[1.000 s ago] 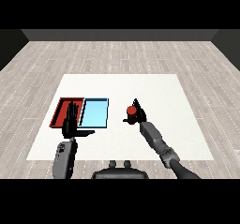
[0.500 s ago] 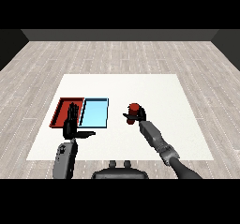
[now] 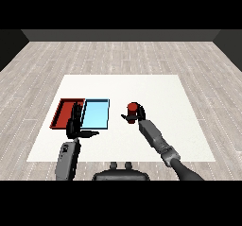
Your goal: Pick the red can and put it in the red box
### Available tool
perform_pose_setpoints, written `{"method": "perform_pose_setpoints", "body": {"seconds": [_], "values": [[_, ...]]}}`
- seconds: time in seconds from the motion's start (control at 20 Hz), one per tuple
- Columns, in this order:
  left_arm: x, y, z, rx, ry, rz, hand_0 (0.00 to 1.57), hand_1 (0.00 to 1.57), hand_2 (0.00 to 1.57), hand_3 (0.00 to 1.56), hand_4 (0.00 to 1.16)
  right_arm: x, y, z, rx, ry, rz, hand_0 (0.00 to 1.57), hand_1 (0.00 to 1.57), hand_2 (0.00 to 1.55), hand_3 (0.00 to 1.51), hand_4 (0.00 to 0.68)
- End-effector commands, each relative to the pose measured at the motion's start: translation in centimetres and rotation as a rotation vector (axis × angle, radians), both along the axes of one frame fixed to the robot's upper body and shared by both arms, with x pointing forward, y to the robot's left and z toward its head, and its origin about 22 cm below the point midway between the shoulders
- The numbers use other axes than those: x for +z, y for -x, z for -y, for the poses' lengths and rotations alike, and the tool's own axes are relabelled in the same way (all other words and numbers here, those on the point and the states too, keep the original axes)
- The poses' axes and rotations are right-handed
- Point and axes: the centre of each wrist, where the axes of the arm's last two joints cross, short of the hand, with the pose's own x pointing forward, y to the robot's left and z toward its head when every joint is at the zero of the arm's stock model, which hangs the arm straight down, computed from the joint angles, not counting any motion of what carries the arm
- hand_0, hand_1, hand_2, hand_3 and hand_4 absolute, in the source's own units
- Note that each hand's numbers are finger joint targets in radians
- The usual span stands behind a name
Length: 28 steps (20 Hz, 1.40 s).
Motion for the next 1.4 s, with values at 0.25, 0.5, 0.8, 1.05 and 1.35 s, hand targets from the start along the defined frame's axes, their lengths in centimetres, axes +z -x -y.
{"method": "perform_pose_setpoints", "body": {"seconds": [0.25,0.5,0.8,1.05,1.35], "values": [[-0.1,2.1,0.6,-0.048,-0.023,-0.023,0.0,0.0,0.0,0.0,0.0,4.6,-0.1,1.6,0.029,0.02,0.157,1.44,1.44,1.43,1.38,0.622],[1.8,0.8,2.2,-0.094,-0.004,-0.031,0.0,0.0,0.0,0.0,0.0,6.8,1.3,0.8,0.014,-0.034,0.218,1.46,1.46,1.44,1.39,0.661],[0.8,0.1,5.1,-0.126,-0.024,-0.098,0.0,0.0,0.0,0.0,0.0,9.3,3.6,0.1,0.02,-0.04,0.246,1.45,1.45,1.43,1.38,0.654],[1.2,0.8,7.2,-0.158,-0.027,-0.13,0.0,0.0,0.0,0.0,0.0,9.5,6.8,-3.9,0.016,-0.039,0.242,1.45,1.45,1.43,1.38,0.654],[-0.6,0.3,10.4,-0.21,-0.016,-0.159,0.0,0.0,0.0,0.0,0.0,10.0,5.9,-4.6,0.013,-0.075,0.25,1.46,1.46,1.43,1.39,0.646]]}}
